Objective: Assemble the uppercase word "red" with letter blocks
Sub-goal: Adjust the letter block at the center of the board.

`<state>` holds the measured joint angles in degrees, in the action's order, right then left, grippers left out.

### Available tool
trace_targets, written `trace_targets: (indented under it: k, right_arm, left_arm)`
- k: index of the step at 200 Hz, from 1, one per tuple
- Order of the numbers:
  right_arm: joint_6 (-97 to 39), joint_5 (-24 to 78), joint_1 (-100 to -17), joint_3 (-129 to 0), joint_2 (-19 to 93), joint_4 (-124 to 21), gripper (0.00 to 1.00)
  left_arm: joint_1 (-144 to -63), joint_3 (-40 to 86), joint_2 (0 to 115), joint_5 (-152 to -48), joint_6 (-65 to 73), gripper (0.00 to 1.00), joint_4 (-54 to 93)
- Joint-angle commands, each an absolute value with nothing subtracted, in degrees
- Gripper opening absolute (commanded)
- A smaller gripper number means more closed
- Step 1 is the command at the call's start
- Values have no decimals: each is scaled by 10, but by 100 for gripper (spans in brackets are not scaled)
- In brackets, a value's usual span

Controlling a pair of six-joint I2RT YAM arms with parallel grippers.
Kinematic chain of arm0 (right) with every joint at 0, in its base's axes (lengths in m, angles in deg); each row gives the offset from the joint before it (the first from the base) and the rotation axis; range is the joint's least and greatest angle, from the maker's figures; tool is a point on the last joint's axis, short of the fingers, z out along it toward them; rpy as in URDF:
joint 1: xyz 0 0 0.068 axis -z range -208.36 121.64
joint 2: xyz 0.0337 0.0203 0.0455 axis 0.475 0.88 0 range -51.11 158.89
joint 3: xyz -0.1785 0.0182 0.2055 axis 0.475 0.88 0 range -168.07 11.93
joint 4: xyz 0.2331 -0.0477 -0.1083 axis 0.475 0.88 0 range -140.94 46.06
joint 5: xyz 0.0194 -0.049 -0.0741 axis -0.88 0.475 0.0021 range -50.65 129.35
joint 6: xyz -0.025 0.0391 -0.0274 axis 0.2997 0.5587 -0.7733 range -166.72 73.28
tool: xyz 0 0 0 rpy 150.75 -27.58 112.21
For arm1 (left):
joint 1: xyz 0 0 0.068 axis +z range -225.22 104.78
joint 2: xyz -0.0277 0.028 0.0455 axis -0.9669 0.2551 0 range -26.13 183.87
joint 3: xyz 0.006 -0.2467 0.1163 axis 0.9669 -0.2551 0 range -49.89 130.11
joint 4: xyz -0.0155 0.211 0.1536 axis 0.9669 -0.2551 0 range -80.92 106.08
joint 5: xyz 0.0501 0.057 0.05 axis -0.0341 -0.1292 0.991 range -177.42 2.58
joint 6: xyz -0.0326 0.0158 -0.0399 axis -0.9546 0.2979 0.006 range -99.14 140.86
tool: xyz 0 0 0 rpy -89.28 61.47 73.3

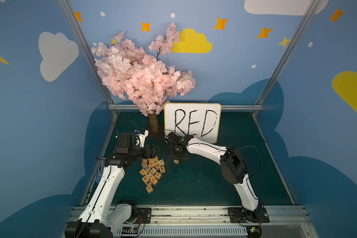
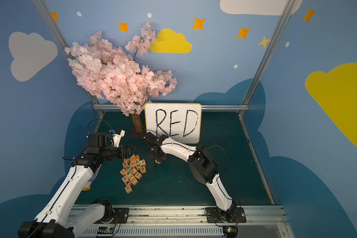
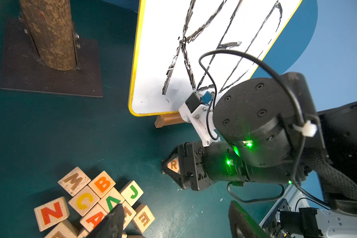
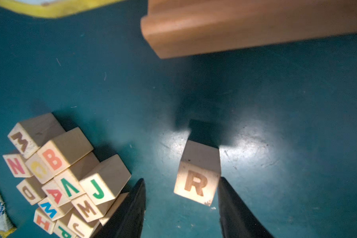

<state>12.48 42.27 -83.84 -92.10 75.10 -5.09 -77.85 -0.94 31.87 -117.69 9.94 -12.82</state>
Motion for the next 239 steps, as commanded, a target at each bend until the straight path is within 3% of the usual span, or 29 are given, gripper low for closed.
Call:
trace_targets:
  k: [1, 60, 104, 160, 239]
  right_arm:
    - [124, 421, -839, -936, 767, -20, 54]
    - [113, 425, -841, -950, 777, -7, 53]
    - [96, 435, -844, -974, 793, 11, 40]
    - [78, 443, -844, -992, 807, 25, 33]
    - [54, 452, -836, -1020, 828, 38, 29]
  left_arm:
    - [-776, -17, 311, -1187, 100, 78, -126]
    - [-775, -16, 312, -1188, 99, 78, -125]
    - [-774, -17, 311, -1186, 100, 78, -126]
    - [-774, -17, 309, -1187, 100, 78, -126]
    - [-772, -16, 312, -1185, 100, 78, -125]
